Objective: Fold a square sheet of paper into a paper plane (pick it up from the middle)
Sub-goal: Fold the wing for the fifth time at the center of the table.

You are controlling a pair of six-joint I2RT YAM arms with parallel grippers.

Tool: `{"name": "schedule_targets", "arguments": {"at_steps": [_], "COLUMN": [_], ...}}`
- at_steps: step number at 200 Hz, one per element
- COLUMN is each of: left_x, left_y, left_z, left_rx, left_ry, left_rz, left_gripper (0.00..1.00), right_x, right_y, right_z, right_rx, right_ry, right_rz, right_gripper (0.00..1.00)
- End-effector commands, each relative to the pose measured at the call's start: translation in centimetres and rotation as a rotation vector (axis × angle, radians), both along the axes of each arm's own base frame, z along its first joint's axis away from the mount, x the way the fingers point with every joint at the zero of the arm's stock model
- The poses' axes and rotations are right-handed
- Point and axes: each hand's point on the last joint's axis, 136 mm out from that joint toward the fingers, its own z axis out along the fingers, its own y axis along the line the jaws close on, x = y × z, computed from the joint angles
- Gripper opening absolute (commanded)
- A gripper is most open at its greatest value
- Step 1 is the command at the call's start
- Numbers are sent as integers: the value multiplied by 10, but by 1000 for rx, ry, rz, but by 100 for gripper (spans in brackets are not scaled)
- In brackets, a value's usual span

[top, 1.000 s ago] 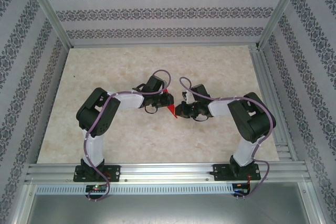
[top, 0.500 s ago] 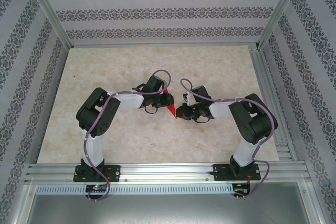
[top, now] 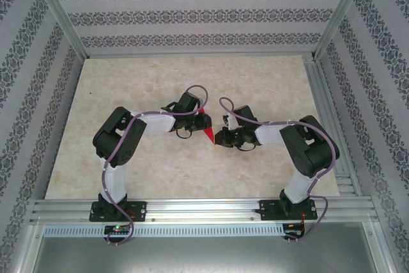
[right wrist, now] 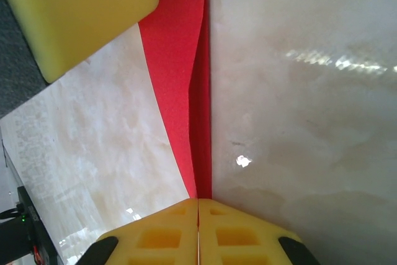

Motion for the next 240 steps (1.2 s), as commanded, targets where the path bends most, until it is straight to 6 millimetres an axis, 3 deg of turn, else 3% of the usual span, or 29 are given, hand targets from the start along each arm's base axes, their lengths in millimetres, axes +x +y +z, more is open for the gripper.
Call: {"name": "schedule_targets", "arguments": {"at_steps": [1, 25, 71, 90, 118, 147, 183, 240], "left_x": [-10, -10, -11, -12, -11, -12, -12, -11], "left_y": [14, 15, 14, 14, 13, 12, 13, 14], "left_z": [-21, -21, -20, -20, -17, -17, -18, -18], "left_rx": [73, 74, 73, 71, 54, 52, 55, 63], "left_ry": [54, 55, 58, 60, 49, 53, 53, 51], "left_rz": [30, 32, 28, 26, 35, 31, 30, 35], "left_gripper": [33, 33, 33, 33, 32, 30, 29, 28], "right_x": [-32, -33, -10, 0, 10, 18, 25, 2], "right_y": [-14, -15, -6, -5, 14, 29, 28, 10], "right_z": [-28, -29, 27, 41, 54, 42, 26, -4], "right_rx": [-98, -120, -52, -41, 10, 35, 18, -43], "right_ry": [107, 114, -44, -100, -159, -118, -77, 15], "right_rz": [29, 42, 11, -15, -13, -18, -41, -42], "right_gripper": [7, 5, 19, 20, 17, 12, 10, 10]}}
